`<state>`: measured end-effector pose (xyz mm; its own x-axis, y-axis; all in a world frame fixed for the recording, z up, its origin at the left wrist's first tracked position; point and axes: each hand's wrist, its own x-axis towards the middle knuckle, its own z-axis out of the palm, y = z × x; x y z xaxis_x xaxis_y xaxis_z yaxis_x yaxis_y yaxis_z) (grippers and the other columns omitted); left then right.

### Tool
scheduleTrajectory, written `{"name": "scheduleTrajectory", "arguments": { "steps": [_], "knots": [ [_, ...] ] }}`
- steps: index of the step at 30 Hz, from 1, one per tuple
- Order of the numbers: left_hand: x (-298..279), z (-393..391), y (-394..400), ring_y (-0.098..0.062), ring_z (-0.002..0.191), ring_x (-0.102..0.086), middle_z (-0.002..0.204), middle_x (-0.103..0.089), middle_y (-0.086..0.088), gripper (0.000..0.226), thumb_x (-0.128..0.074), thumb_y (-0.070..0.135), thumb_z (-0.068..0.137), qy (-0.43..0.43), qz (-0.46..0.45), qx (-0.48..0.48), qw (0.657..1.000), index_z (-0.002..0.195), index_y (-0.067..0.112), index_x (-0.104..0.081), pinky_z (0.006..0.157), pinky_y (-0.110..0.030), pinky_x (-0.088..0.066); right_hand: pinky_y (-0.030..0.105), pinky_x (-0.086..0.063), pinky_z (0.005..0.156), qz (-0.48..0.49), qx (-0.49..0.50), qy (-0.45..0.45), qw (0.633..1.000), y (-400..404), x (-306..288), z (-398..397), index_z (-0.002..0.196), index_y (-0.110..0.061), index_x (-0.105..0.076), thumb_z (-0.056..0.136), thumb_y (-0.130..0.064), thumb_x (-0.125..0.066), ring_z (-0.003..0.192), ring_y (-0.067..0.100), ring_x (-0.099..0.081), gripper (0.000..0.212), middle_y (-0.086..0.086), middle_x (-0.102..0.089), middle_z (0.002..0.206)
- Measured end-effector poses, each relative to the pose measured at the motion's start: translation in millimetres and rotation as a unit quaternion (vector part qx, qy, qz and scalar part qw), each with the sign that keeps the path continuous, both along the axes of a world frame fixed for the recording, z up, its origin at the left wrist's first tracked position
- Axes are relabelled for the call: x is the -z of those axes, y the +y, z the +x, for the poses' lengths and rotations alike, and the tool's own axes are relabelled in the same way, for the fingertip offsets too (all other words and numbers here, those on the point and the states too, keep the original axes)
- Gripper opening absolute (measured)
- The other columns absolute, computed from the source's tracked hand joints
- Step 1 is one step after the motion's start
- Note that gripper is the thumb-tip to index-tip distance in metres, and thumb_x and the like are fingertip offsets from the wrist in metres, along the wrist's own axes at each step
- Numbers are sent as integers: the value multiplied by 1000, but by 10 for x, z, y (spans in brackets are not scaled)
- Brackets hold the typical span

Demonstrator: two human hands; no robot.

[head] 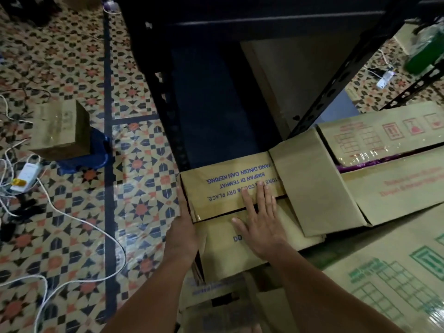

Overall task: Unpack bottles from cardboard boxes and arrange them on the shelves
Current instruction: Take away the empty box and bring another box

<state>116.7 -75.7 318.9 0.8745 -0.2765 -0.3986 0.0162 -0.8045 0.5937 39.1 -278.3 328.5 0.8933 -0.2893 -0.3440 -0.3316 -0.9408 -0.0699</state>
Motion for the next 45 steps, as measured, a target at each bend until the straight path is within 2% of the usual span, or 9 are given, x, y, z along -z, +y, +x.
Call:
{"name": "scheduleTrajectory", "arguments": {
  "steps": [13, 17, 20, 23, 26, 29, 36, 41, 45],
  "knots": [
    [-69, -110, 1158, -19, 63, -62, 77, -61, -7, 122, -56, 2, 96, 41, 85, -45, 995, 136, 47, 50, 57, -33, -50, 53, 2, 121, 16, -40, -70, 997, 952, 77, -148, 162, -30, 7, 102, -66, -21, 155, 32, 15, 75, 11, 21, 167],
    [-10, -71, 1281, -20, 64, -62, 78, -62, -6, 120, -58, 8, 97, 39, 76, -35, 996, 137, 45, 49, 66, -40, -56, 64, 8, 120, -22, 86, -64, 994, 625, -96, -29, 159, -35, 16, 106, -51, -27, 152, 41, 22, 70, 13, 26, 165],
    [-73, -90, 1155, -18, 63, -61, 75, -60, -2, 114, -55, 12, 99, 31, 56, -45, 997, 141, 45, 45, 59, -35, -51, 65, -31, 113, 42, 211, -14, 977, 343, -252, 38, 154, -40, 23, 102, -41, -40, 148, 46, -24, 81, 18, -5, 168],
    [-66, -120, 1042, -21, 66, -63, 81, -62, -6, 112, -52, 10, 100, 40, 42, -71, 996, 140, 50, 45, 63, -39, -53, 47, -52, 88, 107, 249, 16, 962, 66, -300, 78, 159, -34, 7, 99, -23, -49, 109, 37, -60, 83, 18, -56, 131],
    [14, -110, 1032, -24, 63, -64, 76, -64, -10, 118, -56, 8, 98, 28, 90, -86, 992, 137, 51, 47, 62, -44, -57, 49, -54, 90, 108, 222, 15, 969, -59, -260, 169, 156, -29, -16, 92, -8, -57, 102, 38, -64, 79, 17, -65, 115],
    [-45, -102, 988, -23, 60, -61, 72, -60, -9, 120, -54, 0, 94, 20, 123, -84, 989, 138, 47, 48, 52, -35, -50, 47, -56, 85, 104, 219, -9, 970, -65, -174, 181, 151, -23, -27, 90, -3, -62, 98, 37, -65, 73, 17, -66, 110],
    [-35, -126, 967, -25, 64, -62, 76, -61, -11, 128, -59, -4, 90, 11, 118, -98, 988, 137, 57, 44, 58, -38, -51, 52, -57, 86, 103, 187, -34, 976, -131, -80, 153, 138, -15, -34, 88, 0, -65, 103, 42, -64, 61, 21, -64, 112],
    [-252, -444, 1317, -25, 66, -61, 76, -62, -9, 121, -63, 2, 89, -3, 49, -124, 991, 148, 58, 26, 57, -39, -50, 51, -58, 86, 131, 167, -47, 976, 125, -303, 53, 131, -14, -39, 91, 2, -60, 103, 40, -65, 48, 19, -65, 113],
    [-453, -873, 1861, -21, 81, -62, 90, -66, -1, 113, -71, 17, 91, -8, 12, -191, 981, 152, 59, 15, 73, -40, -52, 49, -59, 87, 181, 97, -44, 978, 586, -425, -37, 137, -18, -41, 91, 0, -63, 102, 34, -68, 54, 14, -68, 113]
  ]
}}
